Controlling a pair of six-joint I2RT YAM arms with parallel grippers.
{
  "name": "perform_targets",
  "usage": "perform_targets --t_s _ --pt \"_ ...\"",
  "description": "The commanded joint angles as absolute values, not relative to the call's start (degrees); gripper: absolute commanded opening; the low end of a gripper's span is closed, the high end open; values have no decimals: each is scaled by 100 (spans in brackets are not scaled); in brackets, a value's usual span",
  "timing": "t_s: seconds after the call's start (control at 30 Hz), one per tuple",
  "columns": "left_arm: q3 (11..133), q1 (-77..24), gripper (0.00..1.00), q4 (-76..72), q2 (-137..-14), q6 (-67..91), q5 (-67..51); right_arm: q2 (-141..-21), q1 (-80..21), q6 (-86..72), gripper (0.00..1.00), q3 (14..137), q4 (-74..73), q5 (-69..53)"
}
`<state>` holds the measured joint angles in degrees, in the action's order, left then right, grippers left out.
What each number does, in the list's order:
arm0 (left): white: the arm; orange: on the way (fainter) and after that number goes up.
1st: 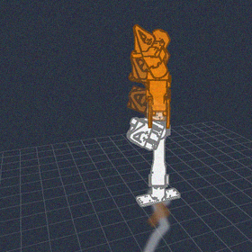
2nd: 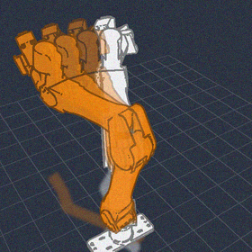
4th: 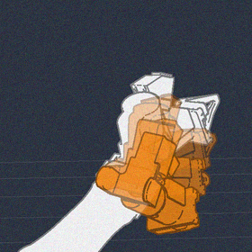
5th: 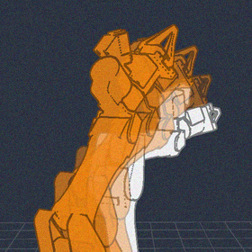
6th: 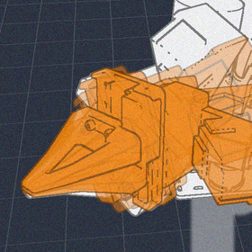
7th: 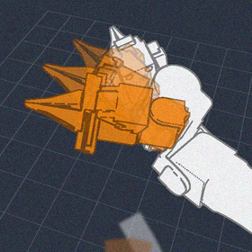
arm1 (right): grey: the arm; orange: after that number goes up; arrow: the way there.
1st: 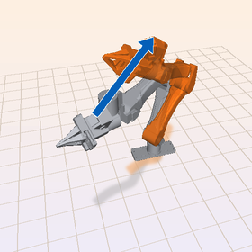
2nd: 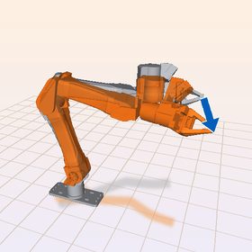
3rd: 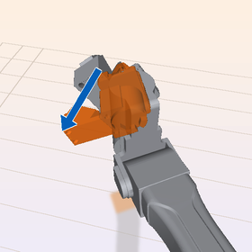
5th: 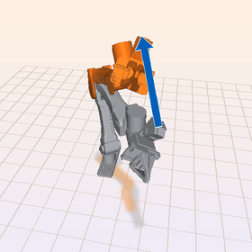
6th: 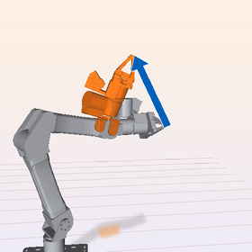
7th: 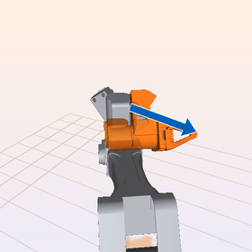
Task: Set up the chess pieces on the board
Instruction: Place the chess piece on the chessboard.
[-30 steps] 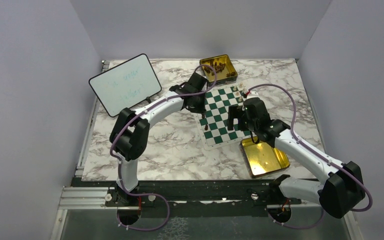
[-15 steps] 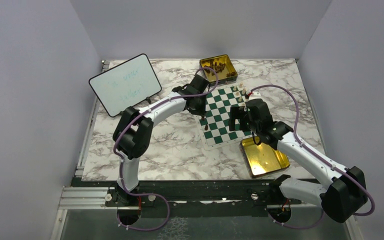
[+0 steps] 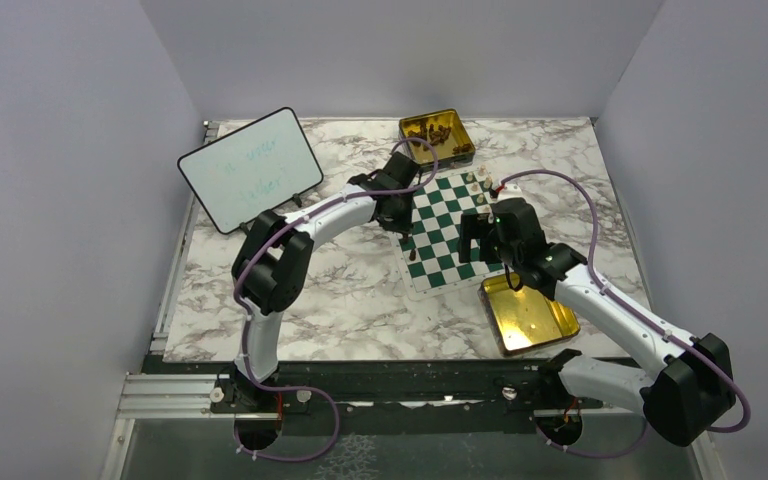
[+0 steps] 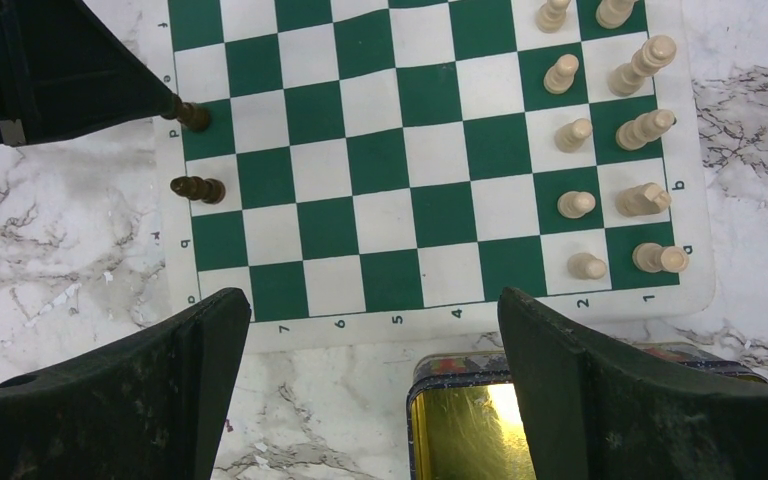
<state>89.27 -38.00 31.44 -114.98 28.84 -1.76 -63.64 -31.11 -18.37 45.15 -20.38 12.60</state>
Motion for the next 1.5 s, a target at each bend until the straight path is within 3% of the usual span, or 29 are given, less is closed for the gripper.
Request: perform_targets --t_s 0.0,0.8,1.03,1.2,1.47 --pt "9194 -3823 5 3086 -11553 2804 146 -6293 -3087 -1832 100 4525 -2121 1328" --pt "9418 -3711 9 3077 -11804 2710 212 -6311 -3094 -1758 100 4499 -2084 1391" --pt "9406 -3700 18 3083 -11863 2707 203 -6345 -3086 -1760 100 4511 -2054 1362" --pt "9445 -3685 37 3101 -11831 2607 224 -6345 -3090 -1698 100 4548 -2070 1415" --pt "9492 -3665 41 3111 -11864 2588 221 -6372 -3089 -1740 100 4561 -2066 1377"
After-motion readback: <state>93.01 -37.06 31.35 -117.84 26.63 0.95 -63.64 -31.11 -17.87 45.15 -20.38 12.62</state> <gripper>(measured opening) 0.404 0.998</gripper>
